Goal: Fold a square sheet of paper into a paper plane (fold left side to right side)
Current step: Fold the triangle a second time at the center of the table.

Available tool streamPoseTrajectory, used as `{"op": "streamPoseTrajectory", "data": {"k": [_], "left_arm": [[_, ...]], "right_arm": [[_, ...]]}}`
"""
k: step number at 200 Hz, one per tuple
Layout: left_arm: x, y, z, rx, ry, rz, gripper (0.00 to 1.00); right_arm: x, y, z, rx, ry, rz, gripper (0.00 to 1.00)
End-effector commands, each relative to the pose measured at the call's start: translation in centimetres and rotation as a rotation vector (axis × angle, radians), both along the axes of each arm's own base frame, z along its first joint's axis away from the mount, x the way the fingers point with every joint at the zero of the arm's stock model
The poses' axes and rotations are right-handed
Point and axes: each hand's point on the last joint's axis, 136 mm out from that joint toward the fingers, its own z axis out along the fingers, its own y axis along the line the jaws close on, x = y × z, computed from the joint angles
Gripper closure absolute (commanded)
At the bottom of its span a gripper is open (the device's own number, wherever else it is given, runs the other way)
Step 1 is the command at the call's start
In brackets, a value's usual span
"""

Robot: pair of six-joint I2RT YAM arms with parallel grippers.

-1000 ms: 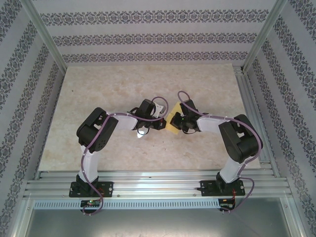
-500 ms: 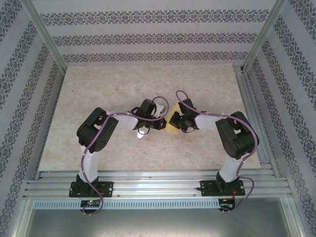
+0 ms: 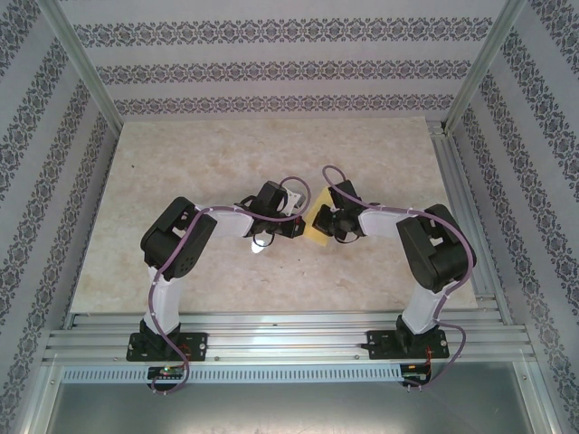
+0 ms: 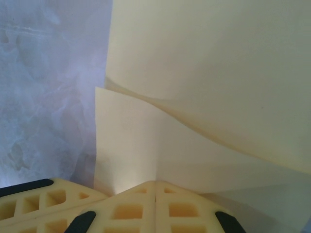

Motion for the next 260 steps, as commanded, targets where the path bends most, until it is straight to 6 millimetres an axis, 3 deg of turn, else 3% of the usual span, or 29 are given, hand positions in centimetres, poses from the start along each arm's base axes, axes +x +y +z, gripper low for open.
{"op": "streamPoseTrajectory", "data": {"k": [1,131,156,185,205,260], "left_arm": [[-3.7,4.6,-6.9,0.257,0.169,0.032,1.00],[-4.0,4.8,-6.9,0.282,0.162,0.027,1.00],[-4.0,4.8,-6.9,0.281,0.160,0.027,1.00],[-3.9,4.6,-6.8,0.277,0.159,0.025,1.00],[-3.8,4.5,-6.6,0.274,0.155,0.026,1.00],[-3.9,4.5,-6.5,0.272,0.152,0.023,1.00]], "right_arm": [[0.0,-2.0,0.1,-0.069,-0.007,-0.022,1.00],[0.4,-6.4,0.1,-0.118,0.000,-0.095,1.00],[0.6,-7.1,1.4,-0.124,-0.022,-0.094,1.00],[0.9,-5.3,5.2,-0.117,-0.088,-0.044,1.00],[0.9,-3.7,6.4,-0.100,-0.111,-0.020,1.00],[1.6,0.8,3.2,-0.017,-0.061,0.023,1.00]]}}
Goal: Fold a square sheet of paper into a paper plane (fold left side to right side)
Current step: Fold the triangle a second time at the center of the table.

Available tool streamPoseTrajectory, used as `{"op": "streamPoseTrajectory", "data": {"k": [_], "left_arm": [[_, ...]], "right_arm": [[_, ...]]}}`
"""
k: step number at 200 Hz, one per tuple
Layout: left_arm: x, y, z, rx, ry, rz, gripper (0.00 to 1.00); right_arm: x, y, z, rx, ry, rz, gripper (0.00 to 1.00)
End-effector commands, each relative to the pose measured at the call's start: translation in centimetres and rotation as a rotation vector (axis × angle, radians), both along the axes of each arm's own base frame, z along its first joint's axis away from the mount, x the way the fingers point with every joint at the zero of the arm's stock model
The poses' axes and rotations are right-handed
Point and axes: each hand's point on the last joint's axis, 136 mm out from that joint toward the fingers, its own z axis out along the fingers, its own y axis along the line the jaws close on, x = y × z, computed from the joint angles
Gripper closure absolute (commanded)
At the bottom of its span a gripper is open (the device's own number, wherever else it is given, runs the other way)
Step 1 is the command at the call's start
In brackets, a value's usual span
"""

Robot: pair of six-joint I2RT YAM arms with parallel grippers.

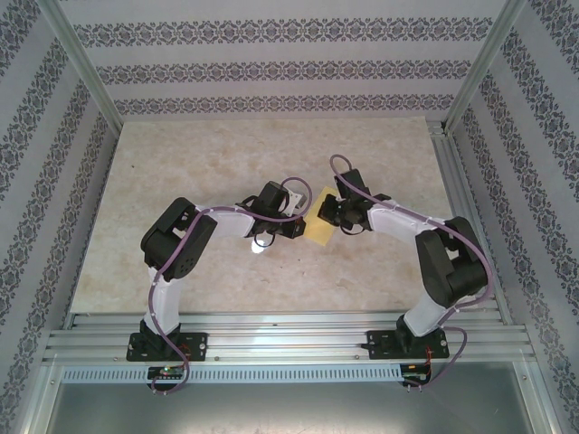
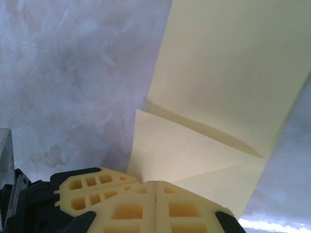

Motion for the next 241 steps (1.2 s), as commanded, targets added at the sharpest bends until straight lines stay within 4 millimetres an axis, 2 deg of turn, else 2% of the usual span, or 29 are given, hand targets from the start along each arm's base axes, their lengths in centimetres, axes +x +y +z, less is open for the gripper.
{"op": "streamPoseTrajectory", "data": {"k": [1,21,44,93,121,145,169,192,203,219,241], "left_arm": [[-3.8,4.5,-6.4,0.244,0.166,0.024,1.00],[-3.8,4.5,-6.3,0.243,0.163,0.024,1.00],[-3.9,4.6,-6.3,0.248,0.163,0.025,1.00],[-4.1,4.8,-6.5,0.256,0.165,0.025,1.00],[-4.1,4.8,-6.4,0.250,0.165,0.026,1.00],[-3.9,4.3,-5.6,0.222,0.159,0.026,1.00],[-3.2,3.4,-2.9,0.167,0.132,0.021,0.96],[-2.5,2.4,1.0,0.097,0.088,0.017,0.81],[-2.2,2.0,2.9,0.062,0.063,0.017,0.70],[-2.1,1.8,6.0,0.005,0.025,0.016,0.65],[-2.0,2.7,9.2,-0.050,-0.012,0.045,0.55]], "right_arm": [[0.7,1.7,-1.5,0.032,0.026,0.007,1.00],[0.9,2.0,-2.8,0.031,0.046,0.005,1.00],[0.7,0.9,-4.2,-0.002,0.071,-0.007,1.00],[-0.9,-4.5,-6.2,-0.064,0.120,-0.088,1.00],[-1.0,-7.2,-5.7,-0.101,0.109,-0.118,1.00],[-0.3,-7.2,-3.8,-0.078,0.062,-0.101,1.00],[0.1,-7.0,-0.6,-0.057,-0.011,-0.072,0.91],[-0.4,-7.4,1.4,-0.051,-0.035,-0.058,0.81],[-0.8,-7.3,1.7,-0.051,-0.021,-0.040,0.76],[-1.3,-7.2,1.6,-0.057,-0.001,-0.014,0.70],[-1.4,-6.5,1.1,-0.014,0.019,-0.002,0.62]]}}
